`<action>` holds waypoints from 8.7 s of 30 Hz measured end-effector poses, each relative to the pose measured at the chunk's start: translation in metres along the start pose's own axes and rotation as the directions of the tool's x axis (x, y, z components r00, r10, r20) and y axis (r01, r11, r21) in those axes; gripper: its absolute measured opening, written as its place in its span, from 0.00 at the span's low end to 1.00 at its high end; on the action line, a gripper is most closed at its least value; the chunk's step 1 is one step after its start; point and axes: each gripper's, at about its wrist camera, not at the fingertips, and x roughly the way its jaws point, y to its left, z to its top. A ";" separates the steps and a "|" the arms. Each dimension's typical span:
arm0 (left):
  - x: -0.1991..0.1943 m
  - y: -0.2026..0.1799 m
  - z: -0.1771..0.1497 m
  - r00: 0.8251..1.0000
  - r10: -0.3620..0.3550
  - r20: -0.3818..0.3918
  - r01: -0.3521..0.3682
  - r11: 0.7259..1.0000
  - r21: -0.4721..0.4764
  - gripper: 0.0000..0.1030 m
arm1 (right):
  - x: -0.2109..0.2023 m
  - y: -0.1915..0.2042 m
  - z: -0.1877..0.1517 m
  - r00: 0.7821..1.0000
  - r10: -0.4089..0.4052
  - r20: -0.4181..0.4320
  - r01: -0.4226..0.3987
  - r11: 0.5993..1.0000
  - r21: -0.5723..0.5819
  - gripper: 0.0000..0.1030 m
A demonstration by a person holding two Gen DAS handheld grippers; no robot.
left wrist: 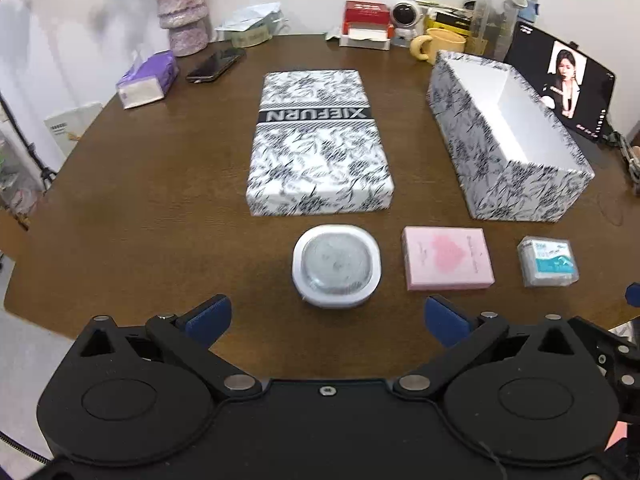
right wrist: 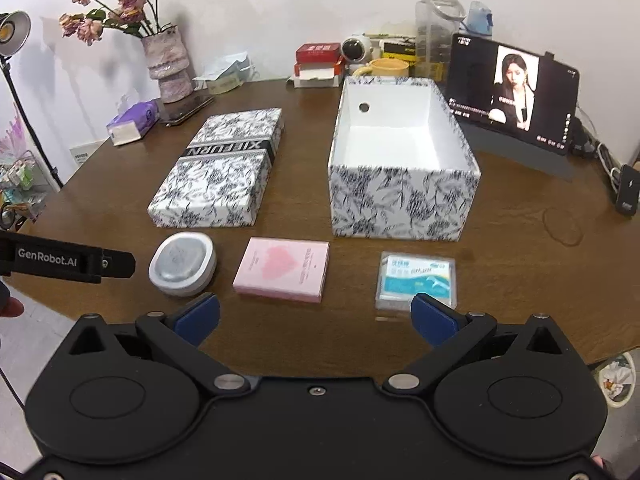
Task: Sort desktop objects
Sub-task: 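Move the left tool toward the round white compact case, then close the left gripper on the round white compact case, then carry the compact case with the left gripper over the open floral box, then lower the compact case into the open box and open the left gripper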
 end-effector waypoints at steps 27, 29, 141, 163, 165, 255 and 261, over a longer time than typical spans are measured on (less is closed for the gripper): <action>0.069 0.000 0.034 0.988 -0.083 -0.129 0.100 0.986 0.136 1.00 | 0.040 0.005 0.022 0.992 -0.110 -0.064 0.112 0.993 0.042 1.00; 0.078 -0.003 0.035 0.986 -0.069 -0.151 0.088 0.988 0.123 1.00 | 0.043 0.001 0.025 0.993 -0.101 -0.067 0.102 0.994 0.022 1.00; 0.108 -0.129 0.243 0.954 -0.220 -0.206 0.282 0.890 0.359 0.78 | 0.078 -0.082 0.157 0.998 0.060 0.019 -0.058 0.990 -0.129 1.00; 0.237 -0.260 0.288 0.956 -0.082 -0.281 0.228 0.810 0.540 0.77 | 0.151 -0.166 0.198 0.986 0.152 -0.071 -0.162 0.973 -0.164 1.00; 0.245 -0.264 0.287 0.955 -0.066 -0.289 0.222 0.804 0.552 0.77 | 0.156 -0.170 0.198 0.984 0.157 -0.081 -0.169 0.971 -0.169 1.00; 0.146 -0.183 0.266 0.990 -0.143 0.022 0.118 0.888 0.445 1.00 | 0.125 -0.138 0.177 0.984 0.171 -0.042 -0.174 0.981 -0.084 1.00; 0.109 -0.138 0.240 0.987 -0.139 0.078 0.100 0.922 0.374 1.00 | 0.102 -0.114 0.160 0.988 0.155 -0.022 -0.157 0.985 -0.075 1.00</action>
